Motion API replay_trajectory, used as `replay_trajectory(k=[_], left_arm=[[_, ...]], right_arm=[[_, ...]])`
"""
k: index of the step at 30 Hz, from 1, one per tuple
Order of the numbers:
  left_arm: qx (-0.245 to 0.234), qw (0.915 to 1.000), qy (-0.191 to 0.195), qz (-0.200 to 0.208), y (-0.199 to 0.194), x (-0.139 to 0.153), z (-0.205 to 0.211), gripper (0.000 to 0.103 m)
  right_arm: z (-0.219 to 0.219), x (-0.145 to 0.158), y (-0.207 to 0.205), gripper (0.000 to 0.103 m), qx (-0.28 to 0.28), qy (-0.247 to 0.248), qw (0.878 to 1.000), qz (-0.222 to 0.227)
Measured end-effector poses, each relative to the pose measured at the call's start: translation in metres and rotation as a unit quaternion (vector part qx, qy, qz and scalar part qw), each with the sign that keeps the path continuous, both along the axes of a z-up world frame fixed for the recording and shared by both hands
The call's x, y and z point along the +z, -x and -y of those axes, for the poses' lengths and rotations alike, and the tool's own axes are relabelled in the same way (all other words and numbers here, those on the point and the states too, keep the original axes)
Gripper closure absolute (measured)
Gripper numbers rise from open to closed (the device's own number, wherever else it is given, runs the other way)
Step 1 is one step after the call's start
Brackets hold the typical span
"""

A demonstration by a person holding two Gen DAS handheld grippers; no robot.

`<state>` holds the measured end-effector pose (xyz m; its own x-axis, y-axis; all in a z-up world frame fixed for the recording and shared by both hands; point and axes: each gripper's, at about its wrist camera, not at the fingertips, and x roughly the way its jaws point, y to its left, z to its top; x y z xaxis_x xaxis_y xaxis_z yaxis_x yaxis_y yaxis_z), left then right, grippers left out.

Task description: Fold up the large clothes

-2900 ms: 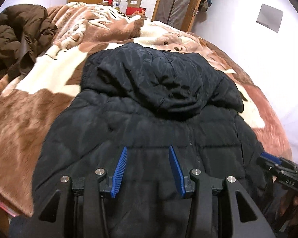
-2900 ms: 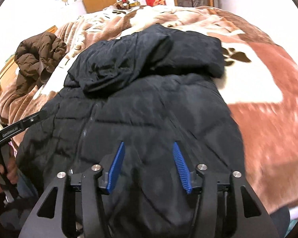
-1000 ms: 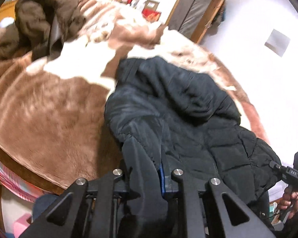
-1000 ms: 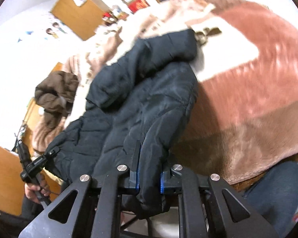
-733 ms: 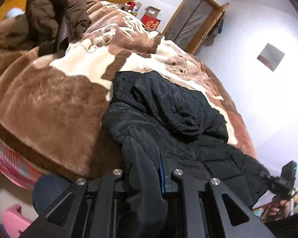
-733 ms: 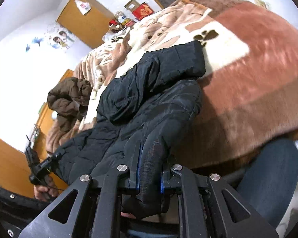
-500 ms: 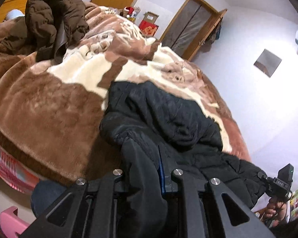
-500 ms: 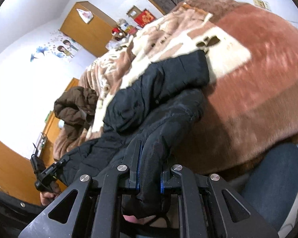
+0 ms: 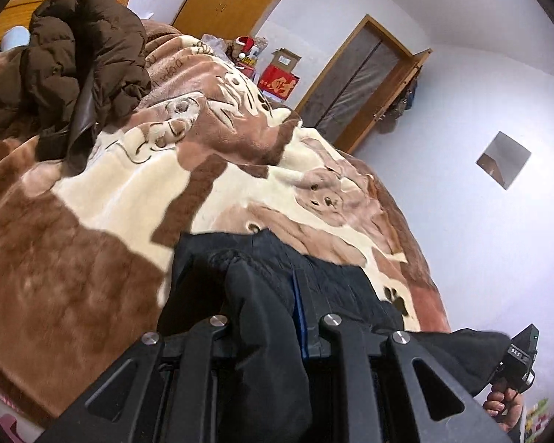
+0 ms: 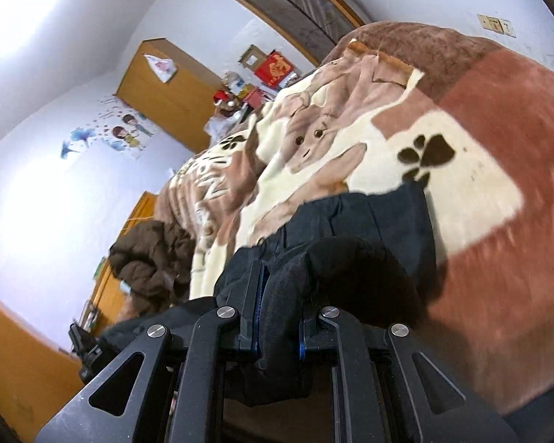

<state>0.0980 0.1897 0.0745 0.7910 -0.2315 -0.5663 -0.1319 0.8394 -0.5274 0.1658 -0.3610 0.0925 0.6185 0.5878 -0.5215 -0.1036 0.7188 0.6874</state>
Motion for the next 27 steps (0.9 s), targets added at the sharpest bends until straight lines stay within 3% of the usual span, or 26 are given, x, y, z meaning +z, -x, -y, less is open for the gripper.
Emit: replay_trajectory(k=[5,9,12,15,17,19,20,22,23,27], left_arm=[[0.011,0.9990,-0.006,-0.044,-0.075,-0.031,-0.006,0.084],[0.019,0.9952,-0.014,-0.095,-0.128,-0.073,-0.007,0.082],[0.018,0.9912,-0.025,-0.129,-0.157,-0.102,-0.001,0.078],[0.013,0.9892,-0.026,-0.143,-0.177,-0.121,0.002,0.076],[0.013,0.9882,-0.016,-0.152,-0.185,-0.126,0.002,0.074],[0.012,0.9887,0.000,-0.149,-0.183,-0.121,-0.001,0.068],[0.011,0.9896,0.011,-0.143,-0.180,-0.116,-0.004,0.062],[0.009,0.9919,0.029,-0.123,-0.174,-0.105,-0.008,0.044],[0.009,0.9930,0.033,-0.113,-0.171,-0.098,-0.010,0.034],[0.015,0.9957,0.033,-0.086,-0.154,-0.072,-0.014,0.031]], right_arm=[[-0.017,-0.030,-0.082,0.088,-0.007,0.031,0.998,-0.045],[-0.023,-0.077,-0.136,0.084,-0.007,0.048,0.993,-0.103],[-0.022,-0.115,-0.163,0.082,-0.002,0.038,0.990,-0.139],[-0.015,-0.141,-0.175,0.081,-0.004,-0.003,0.987,-0.164],[-0.009,-0.141,-0.175,0.079,-0.008,-0.022,0.985,-0.171],[-0.005,-0.129,-0.171,0.071,-0.005,-0.031,0.986,-0.163],[-0.003,-0.121,-0.168,0.068,-0.004,-0.038,0.987,-0.156],[-0.003,-0.107,-0.163,0.048,0.001,-0.053,0.988,-0.144],[-0.002,-0.097,-0.159,0.045,0.002,-0.056,0.989,-0.136],[-0.003,-0.059,-0.138,0.042,-0.032,-0.012,0.996,-0.086]])
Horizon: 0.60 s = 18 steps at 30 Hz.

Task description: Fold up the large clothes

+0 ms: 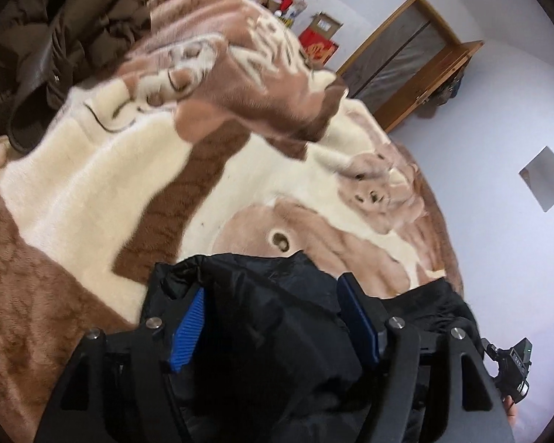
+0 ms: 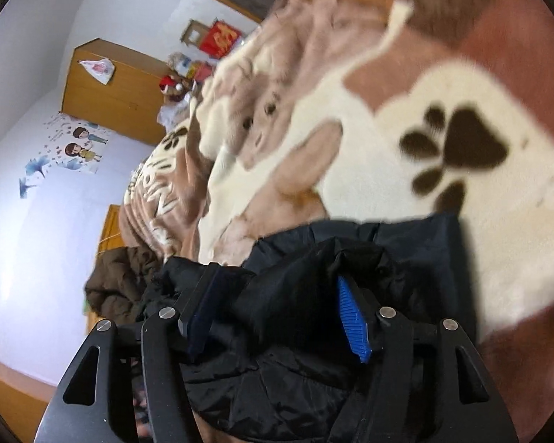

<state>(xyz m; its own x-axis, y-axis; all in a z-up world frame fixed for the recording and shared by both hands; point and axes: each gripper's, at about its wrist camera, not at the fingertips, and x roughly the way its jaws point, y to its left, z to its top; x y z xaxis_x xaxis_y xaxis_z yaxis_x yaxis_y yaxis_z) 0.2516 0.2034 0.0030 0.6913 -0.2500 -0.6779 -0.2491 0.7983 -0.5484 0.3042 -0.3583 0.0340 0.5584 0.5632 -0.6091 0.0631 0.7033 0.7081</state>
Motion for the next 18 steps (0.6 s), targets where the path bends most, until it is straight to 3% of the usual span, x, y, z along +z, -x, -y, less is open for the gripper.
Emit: replay_trajectory(k=[4,9,13,18], left_arm=[[-0.010,0.9997,-0.010,0.019,0.023,0.021,-0.002,0.030],[-0.007,0.9976,-0.027,0.063,0.052,0.047,-0.010,0.030],[0.001,0.9964,-0.036,0.077,0.070,0.059,-0.019,0.029],[-0.023,0.9965,-0.051,0.062,0.081,0.049,-0.003,0.029]], right_arm=[[-0.002,0.041,0.033,0.042,-0.022,0.037,0.998,0.055],[-0.021,0.074,0.079,0.042,-0.006,0.108,0.989,0.100],[-0.037,0.076,0.092,0.042,0.016,0.146,0.984,0.105],[-0.055,0.051,0.079,0.042,0.038,0.177,0.979,0.092]])
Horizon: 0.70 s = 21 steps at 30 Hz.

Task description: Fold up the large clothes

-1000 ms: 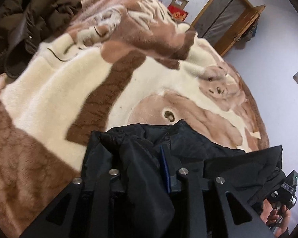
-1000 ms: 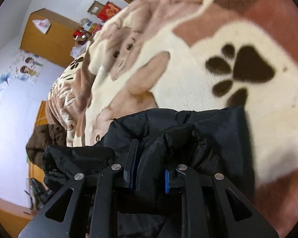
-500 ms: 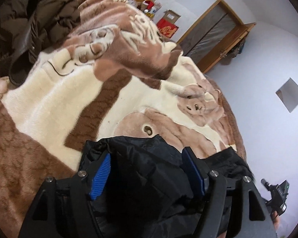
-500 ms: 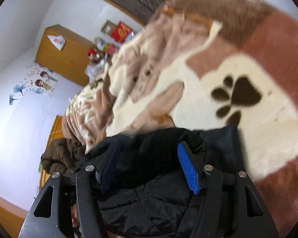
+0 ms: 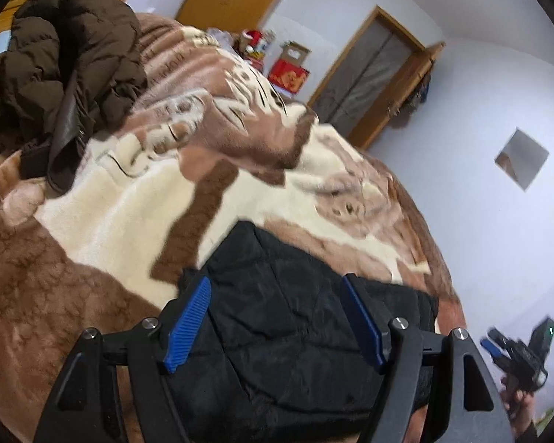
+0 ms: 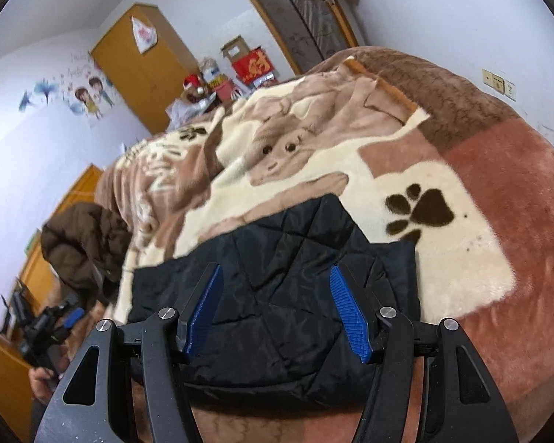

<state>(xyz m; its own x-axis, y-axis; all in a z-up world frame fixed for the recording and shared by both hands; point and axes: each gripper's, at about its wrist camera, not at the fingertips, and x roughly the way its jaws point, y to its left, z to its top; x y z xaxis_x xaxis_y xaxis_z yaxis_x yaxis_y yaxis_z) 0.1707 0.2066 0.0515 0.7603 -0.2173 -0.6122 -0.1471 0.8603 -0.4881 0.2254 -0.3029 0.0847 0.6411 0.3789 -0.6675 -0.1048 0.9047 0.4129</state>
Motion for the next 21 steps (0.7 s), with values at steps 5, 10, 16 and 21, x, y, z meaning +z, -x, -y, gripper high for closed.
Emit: replay_trajectory(k=[5,10,16,21], left_arm=[[-0.077,0.9953,-0.051,-0.029,-0.024,-0.027,0.058,0.029],[-0.140,0.9831,-0.110,-0.040,-0.073,-0.057,0.121,0.029],[-0.126,0.9774,-0.155,-0.071,-0.141,-0.106,0.135,0.029],[-0.103,0.9798,-0.156,-0.070,-0.160,-0.130,0.133,0.030]], right_arm=[[-0.019,-0.036,-0.019,0.042,0.024,0.047,0.998,-0.019],[-0.038,-0.063,-0.055,0.042,0.039,0.096,0.994,-0.025],[-0.037,-0.127,-0.118,0.042,0.013,0.163,0.984,-0.074],[-0.027,-0.156,-0.133,0.043,-0.016,0.145,0.985,-0.088]])
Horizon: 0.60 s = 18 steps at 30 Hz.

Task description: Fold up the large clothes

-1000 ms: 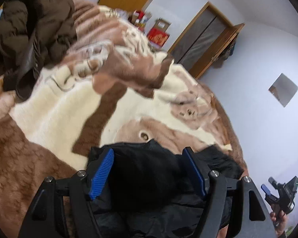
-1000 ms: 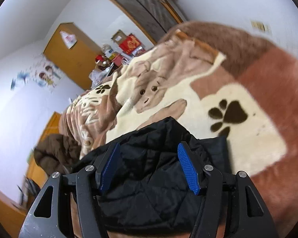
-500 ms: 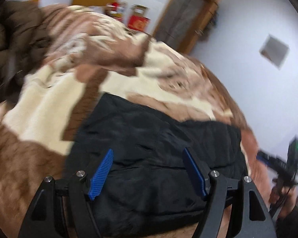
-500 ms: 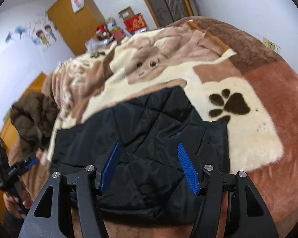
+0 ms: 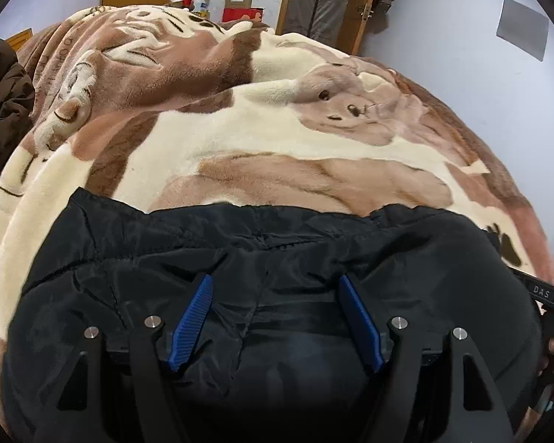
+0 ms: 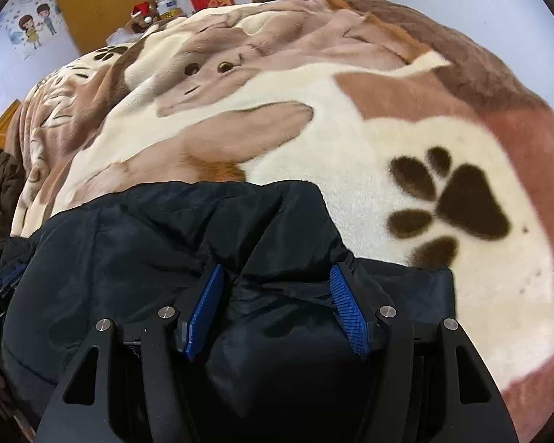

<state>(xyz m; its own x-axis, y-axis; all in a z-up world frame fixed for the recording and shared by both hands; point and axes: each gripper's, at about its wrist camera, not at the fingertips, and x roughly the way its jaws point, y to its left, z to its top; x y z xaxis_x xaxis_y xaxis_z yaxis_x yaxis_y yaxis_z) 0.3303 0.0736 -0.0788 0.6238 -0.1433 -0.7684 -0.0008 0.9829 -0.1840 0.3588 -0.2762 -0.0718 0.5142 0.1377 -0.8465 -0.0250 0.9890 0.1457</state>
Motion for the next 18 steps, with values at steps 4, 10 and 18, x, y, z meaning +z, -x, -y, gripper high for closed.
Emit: replay_trajectory(k=[4,10,18], left_arm=[[0.002,0.9999,-0.011,0.007,-0.006,-0.012,0.006,0.029],[-0.009,0.9997,-0.012,-0.017,-0.005,0.011,-0.003,0.031],[0.066,0.9965,-0.049,-0.016,-0.008,0.015,-0.082,0.031]], right_arm=[[-0.004,-0.008,0.001,0.043,-0.001,0.015,1.000,0.008],[0.002,0.014,0.004,0.043,-0.001,0.006,1.000,0.002],[0.012,0.012,-0.013,0.043,-0.016,0.024,1.000,-0.008]])
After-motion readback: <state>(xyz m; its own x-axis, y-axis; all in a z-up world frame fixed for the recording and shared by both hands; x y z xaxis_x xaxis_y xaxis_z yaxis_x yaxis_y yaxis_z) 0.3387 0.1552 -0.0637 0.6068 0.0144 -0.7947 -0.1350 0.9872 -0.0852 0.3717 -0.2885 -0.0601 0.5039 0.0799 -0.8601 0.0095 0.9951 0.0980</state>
